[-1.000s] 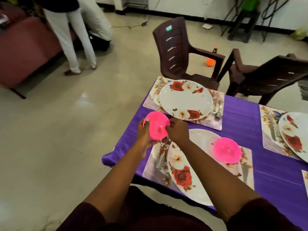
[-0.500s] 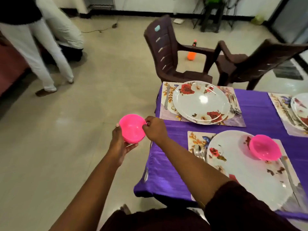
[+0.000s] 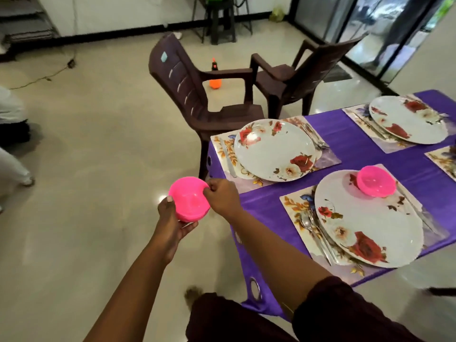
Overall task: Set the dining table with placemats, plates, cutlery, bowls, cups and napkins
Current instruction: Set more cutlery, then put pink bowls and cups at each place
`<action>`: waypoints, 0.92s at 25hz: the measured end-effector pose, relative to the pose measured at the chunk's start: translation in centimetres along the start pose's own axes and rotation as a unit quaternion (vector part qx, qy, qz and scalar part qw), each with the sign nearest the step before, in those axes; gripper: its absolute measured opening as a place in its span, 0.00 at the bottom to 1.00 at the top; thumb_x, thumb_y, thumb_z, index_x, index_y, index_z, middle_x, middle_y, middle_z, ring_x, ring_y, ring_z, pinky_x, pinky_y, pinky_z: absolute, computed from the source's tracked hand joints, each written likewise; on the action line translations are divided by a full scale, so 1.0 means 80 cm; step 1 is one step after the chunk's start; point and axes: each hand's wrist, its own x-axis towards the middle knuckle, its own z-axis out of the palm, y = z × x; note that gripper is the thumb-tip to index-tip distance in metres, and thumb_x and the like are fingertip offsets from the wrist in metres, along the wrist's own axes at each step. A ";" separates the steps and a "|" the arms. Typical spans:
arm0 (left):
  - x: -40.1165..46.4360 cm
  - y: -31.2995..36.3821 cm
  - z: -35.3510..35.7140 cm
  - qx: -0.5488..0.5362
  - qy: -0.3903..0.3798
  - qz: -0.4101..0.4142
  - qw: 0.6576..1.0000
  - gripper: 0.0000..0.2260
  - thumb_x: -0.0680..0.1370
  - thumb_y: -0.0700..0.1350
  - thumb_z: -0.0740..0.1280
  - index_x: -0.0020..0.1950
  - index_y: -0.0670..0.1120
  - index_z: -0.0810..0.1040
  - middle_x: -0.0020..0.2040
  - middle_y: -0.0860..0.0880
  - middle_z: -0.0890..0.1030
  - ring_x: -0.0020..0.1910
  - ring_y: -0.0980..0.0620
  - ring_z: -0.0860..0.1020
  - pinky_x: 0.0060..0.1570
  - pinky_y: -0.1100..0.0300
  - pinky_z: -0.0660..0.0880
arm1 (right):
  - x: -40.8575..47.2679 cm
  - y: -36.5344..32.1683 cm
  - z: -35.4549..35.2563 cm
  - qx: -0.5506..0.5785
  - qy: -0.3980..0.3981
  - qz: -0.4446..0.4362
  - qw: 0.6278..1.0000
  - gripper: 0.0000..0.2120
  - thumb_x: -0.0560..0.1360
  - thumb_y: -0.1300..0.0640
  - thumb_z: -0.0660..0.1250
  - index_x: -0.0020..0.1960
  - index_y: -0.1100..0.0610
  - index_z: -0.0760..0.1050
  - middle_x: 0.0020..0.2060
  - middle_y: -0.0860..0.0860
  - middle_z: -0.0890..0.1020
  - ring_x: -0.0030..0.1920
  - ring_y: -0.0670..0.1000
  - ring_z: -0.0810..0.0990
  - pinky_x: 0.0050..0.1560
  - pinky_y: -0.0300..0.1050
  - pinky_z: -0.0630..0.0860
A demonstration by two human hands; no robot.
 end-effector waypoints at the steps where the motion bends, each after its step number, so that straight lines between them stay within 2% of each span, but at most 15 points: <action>1: 0.017 0.010 0.007 0.013 -0.025 0.004 1.000 0.20 0.83 0.57 0.52 0.73 0.51 0.60 0.64 0.44 0.72 0.60 0.41 0.77 0.47 0.52 0.79 | 0.014 0.002 -0.003 0.008 0.014 0.016 1.000 0.10 0.74 0.57 0.64 0.43 0.61 0.82 0.35 0.56 0.82 0.35 0.52 0.74 0.36 0.40 0.64; 5: 0.103 0.047 0.039 0.093 -0.112 0.005 0.989 0.19 0.83 0.58 0.51 0.72 0.55 0.60 0.62 0.46 0.73 0.56 0.46 0.78 0.49 0.52 0.79 | 0.078 0.018 -0.014 0.038 0.093 0.075 0.992 0.06 0.73 0.60 0.66 0.38 0.57 0.79 0.29 0.49 0.77 0.32 0.48 0.71 0.36 0.41 0.65; 8: 0.165 0.077 0.053 0.157 -0.158 0.004 0.975 0.18 0.83 0.57 0.53 0.72 0.56 0.61 0.66 0.45 0.72 0.56 0.44 0.79 0.49 0.50 0.80 | 0.125 0.027 -0.013 0.006 0.124 0.095 0.988 0.07 0.73 0.59 0.66 0.43 0.61 0.82 0.37 0.55 0.83 0.38 0.54 0.78 0.40 0.46 0.73; 12: 0.256 0.144 0.071 0.224 -0.218 0.021 0.950 0.20 0.83 0.56 0.53 0.75 0.57 0.59 0.70 0.45 0.69 0.59 0.42 0.78 0.53 0.46 0.80 | 0.207 0.012 -0.019 -0.018 0.172 0.093 0.981 0.08 0.74 0.60 0.66 0.45 0.63 0.82 0.39 0.59 0.84 0.41 0.59 0.79 0.41 0.50 0.74; 16: 0.321 0.189 0.109 0.241 -0.266 0.021 0.933 0.19 0.84 0.56 0.52 0.75 0.57 0.60 0.68 0.45 0.70 0.57 0.43 0.79 0.49 0.48 0.81 | 0.268 -0.002 -0.041 -0.022 0.221 0.104 0.969 0.09 0.74 0.61 0.66 0.49 0.63 0.83 0.41 0.58 0.84 0.41 0.57 0.80 0.42 0.48 0.75; 20: 0.387 0.207 0.155 0.261 -0.312 0.007 0.914 0.19 0.83 0.57 0.52 0.74 0.57 0.61 0.67 0.44 0.71 0.59 0.44 0.77 0.52 0.46 0.80 | 0.313 0.009 -0.052 -0.028 0.286 0.166 0.943 0.09 0.75 0.58 0.66 0.47 0.61 0.83 0.39 0.56 0.85 0.37 0.53 0.77 0.37 0.39 0.69; 23: 0.442 0.223 0.204 0.281 -0.367 -0.020 0.886 0.20 0.84 0.56 0.52 0.75 0.55 0.61 0.67 0.43 0.71 0.61 0.41 0.76 0.48 0.48 0.81 | 0.351 0.023 -0.061 -0.022 0.328 0.230 0.916 0.08 0.74 0.58 0.66 0.45 0.60 0.83 0.39 0.56 0.84 0.39 0.56 0.79 0.38 0.43 0.70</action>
